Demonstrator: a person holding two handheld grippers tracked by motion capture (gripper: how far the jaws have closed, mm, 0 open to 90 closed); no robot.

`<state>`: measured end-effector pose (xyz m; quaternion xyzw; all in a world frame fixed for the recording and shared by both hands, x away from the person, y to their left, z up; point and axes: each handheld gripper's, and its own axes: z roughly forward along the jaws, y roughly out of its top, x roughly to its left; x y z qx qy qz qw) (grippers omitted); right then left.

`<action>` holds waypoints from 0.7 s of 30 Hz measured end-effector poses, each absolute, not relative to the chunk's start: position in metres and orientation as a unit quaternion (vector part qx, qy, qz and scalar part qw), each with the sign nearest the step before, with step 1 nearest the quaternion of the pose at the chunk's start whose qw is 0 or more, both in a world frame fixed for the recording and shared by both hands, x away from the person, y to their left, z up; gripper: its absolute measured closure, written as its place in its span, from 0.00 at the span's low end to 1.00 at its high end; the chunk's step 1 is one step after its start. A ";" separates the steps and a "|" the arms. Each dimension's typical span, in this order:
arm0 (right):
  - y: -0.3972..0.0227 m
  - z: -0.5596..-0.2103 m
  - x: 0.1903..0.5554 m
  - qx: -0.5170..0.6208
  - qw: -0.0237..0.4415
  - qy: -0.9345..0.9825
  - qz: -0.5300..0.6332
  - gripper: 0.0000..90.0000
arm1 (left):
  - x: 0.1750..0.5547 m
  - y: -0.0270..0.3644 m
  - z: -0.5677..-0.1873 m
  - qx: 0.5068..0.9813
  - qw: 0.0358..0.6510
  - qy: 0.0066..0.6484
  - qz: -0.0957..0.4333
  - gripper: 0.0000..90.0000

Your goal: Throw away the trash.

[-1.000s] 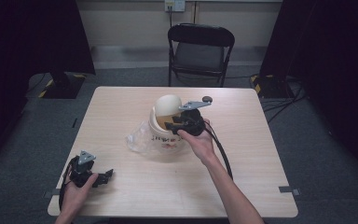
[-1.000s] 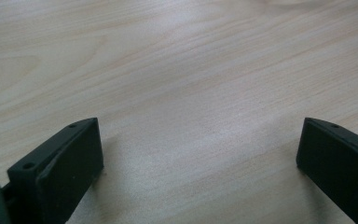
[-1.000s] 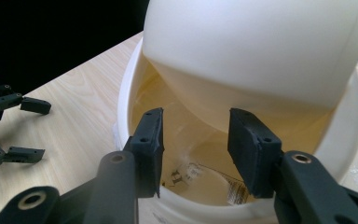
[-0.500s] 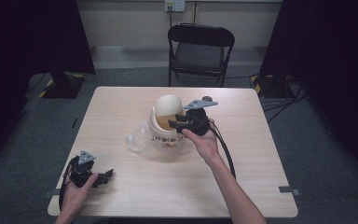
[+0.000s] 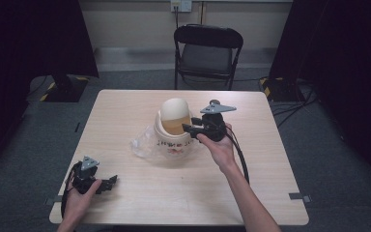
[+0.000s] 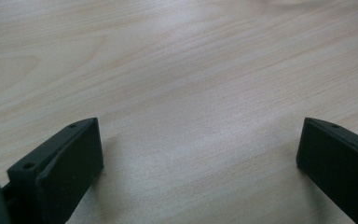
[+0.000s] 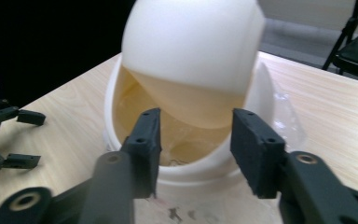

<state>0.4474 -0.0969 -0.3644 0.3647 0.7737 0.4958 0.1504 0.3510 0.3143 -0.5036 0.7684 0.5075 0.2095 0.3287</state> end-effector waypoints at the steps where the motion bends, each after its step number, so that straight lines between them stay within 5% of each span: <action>1: -0.101 -0.365 0.447 0.369 0.154 0.773 0.493 0.52 | 0.351 0.314 -0.504 0.769 0.328 0.507 0.209 0.00; 21: -0.154 -0.374 0.438 0.429 0.178 0.746 0.477 0.24 | 0.351 0.314 -0.504 0.769 0.328 0.507 0.210 0.00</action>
